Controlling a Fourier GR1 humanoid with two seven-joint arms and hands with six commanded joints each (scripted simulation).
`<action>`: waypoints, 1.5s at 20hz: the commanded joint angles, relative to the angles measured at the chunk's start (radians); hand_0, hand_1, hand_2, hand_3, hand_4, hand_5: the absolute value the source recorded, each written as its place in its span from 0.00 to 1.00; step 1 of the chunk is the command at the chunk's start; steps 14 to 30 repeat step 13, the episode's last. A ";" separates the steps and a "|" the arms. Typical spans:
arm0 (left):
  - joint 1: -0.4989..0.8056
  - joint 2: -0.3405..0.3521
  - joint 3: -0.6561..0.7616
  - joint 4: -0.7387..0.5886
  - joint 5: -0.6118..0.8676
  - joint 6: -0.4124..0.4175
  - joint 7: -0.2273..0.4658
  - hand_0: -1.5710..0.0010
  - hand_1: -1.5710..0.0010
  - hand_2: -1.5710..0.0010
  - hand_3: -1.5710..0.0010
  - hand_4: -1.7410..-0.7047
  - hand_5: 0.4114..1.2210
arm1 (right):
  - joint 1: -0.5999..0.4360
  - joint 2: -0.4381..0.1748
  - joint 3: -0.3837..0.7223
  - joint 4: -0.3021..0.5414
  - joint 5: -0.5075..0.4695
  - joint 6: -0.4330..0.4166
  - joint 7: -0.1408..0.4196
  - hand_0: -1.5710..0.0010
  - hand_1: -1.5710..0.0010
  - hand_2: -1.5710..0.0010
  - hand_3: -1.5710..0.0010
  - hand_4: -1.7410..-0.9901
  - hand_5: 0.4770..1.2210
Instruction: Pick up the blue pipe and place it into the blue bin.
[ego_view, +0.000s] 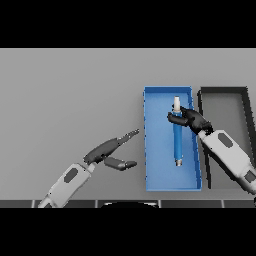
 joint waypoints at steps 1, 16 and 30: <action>0.007 0.007 0.000 0.007 -0.003 -0.004 -0.004 1.00 1.00 1.00 1.00 0.88 0.07 | 0.003 -0.002 -0.001 -0.001 0.001 0.001 -0.009 0.92 0.94 0.94 0.96 0.74 0.54; -0.008 0.021 0.014 0.002 0.003 -0.005 0.004 1.00 1.00 1.00 1.00 0.88 0.08 | 0.012 0.008 0.021 -0.014 0.034 -0.027 -0.028 0.99 0.99 0.99 0.99 0.74 0.39; -0.008 0.021 0.014 0.002 0.003 -0.005 0.004 1.00 1.00 1.00 1.00 0.88 0.08 | 0.012 0.008 0.021 -0.014 0.034 -0.027 -0.028 0.99 0.99 0.99 0.99 0.74 0.39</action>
